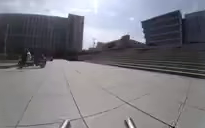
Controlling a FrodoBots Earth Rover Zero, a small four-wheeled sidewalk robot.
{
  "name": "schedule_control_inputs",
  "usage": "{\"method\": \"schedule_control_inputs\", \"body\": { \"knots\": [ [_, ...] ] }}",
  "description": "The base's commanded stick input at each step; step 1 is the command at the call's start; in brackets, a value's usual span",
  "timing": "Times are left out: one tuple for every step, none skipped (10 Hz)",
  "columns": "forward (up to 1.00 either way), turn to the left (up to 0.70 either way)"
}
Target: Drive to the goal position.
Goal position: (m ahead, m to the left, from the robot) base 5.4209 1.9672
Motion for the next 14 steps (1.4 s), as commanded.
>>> {"method": "schedule_control_inputs", "body": {
  "knots": [
    [1.00,0.00],
    [1.00,0.00],
    [1.00,0.04],
    [1.00,0.40],
    [1.00,0.40],
    [1.00,0.40],
    [1.00,0.40],
    [1.00,0.00],
    [1.00,0.00],
    [1.00,0.00],
    [1.00,0.00],
    [1.00,0.00],
    [1.00,0.00],
    [1.00,0.00]
  ]
}}
